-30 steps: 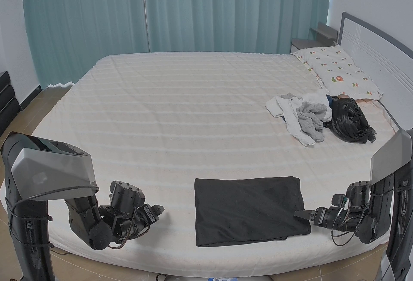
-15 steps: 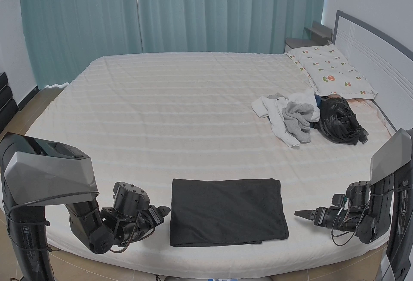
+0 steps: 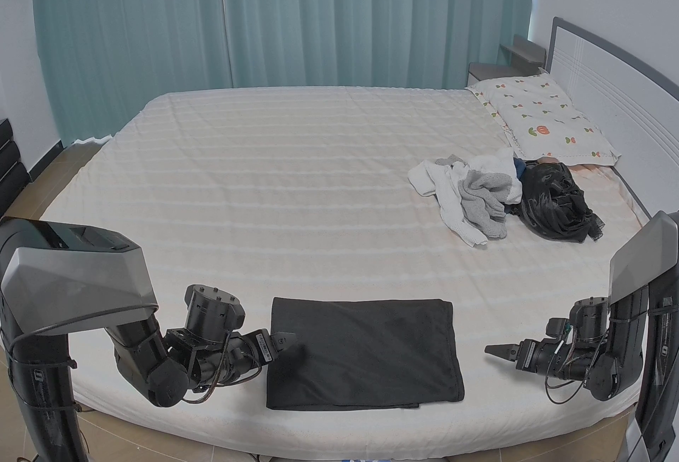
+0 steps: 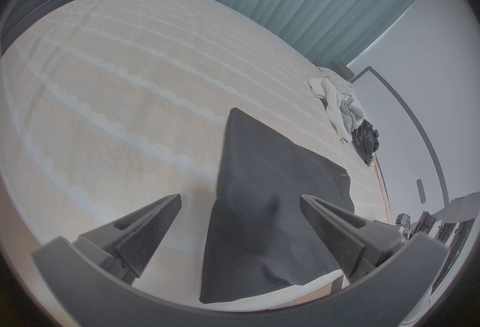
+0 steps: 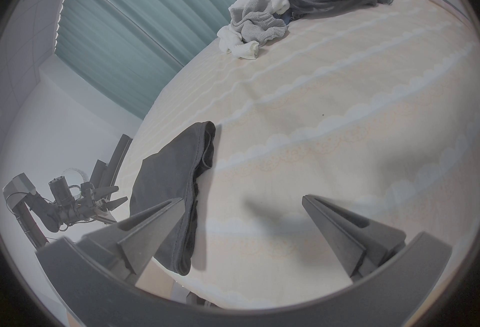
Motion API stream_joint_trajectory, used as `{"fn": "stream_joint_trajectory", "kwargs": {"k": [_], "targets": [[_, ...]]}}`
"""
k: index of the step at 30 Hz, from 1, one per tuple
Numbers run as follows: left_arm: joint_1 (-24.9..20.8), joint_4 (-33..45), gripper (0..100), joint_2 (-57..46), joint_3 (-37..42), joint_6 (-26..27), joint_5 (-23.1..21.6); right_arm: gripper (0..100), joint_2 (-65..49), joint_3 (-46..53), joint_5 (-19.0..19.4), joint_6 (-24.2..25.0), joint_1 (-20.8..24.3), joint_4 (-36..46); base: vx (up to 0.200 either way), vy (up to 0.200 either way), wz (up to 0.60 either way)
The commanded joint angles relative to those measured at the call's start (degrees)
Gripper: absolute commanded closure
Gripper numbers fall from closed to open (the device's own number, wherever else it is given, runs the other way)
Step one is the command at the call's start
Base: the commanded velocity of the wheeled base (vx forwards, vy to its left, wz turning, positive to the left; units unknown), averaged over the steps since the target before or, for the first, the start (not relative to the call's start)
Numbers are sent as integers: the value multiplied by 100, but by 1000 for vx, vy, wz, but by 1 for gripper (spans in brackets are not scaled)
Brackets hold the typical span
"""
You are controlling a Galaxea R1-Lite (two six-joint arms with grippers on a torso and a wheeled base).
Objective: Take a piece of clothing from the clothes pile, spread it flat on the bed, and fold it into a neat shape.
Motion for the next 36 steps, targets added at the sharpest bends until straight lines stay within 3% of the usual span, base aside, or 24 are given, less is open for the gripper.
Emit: {"fn": "stream_joint_trajectory", "kwargs": {"k": [1,4,12,23,36], "targets": [[-6,-2,0,54,-34,17,-10,0,-47,22,-1,-1,6,-41,0,0,0],[-50,-19,0,142,-52,26,-10,0,-47,31,-10,-1,6,-41,-200,0,0],[2,-19,0,344,-447,17,-19,0,-47,40,-10,8,6,-41,0,0,0],[161,86,0,1021,-1546,421,34,0,-56,57,-10,-1,32,-41,0,0,0],[134,51,0,1249,-1766,483,-159,0,-91,22,-142,-1,41,-41,0,0,0]]}}
